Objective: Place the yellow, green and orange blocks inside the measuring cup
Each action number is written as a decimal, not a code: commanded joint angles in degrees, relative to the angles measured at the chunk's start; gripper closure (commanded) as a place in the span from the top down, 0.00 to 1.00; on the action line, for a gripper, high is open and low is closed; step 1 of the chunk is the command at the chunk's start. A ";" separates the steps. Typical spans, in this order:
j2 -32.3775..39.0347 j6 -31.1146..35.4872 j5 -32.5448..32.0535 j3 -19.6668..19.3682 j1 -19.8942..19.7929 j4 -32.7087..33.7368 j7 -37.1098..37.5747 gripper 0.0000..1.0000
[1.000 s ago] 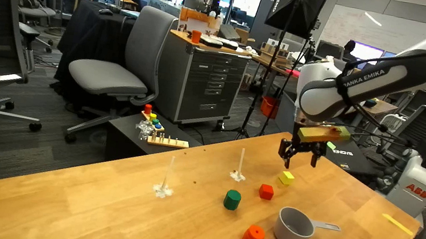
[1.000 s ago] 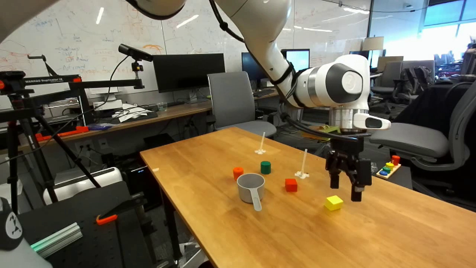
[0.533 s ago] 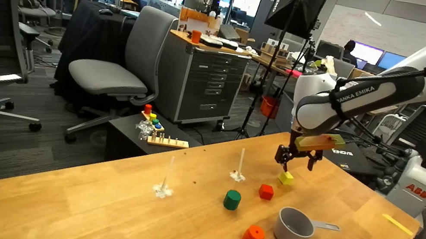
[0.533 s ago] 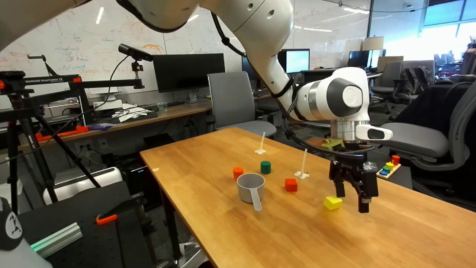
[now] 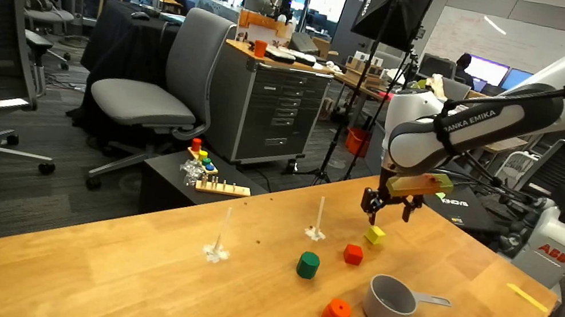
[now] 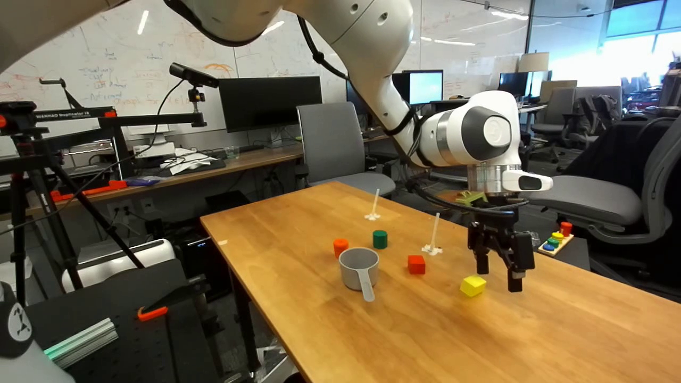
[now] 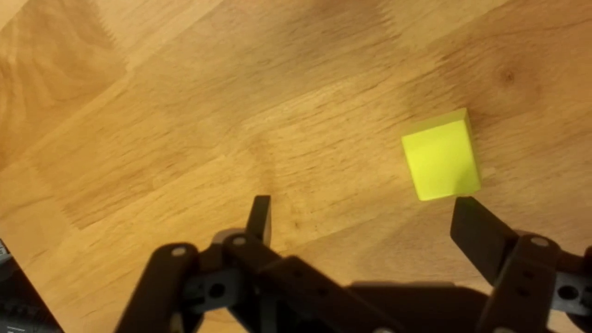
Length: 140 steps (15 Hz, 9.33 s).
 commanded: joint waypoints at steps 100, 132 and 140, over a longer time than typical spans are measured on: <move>-30.64 12.14 -18.05 8.69 5.01 -37.95 -2.21 1.00; -9.16 -5.02 0.02 15.92 9.99 -7.82 -24.59 1.00; -3.52 -9.61 -1.15 14.10 10.24 -0.69 -23.77 1.00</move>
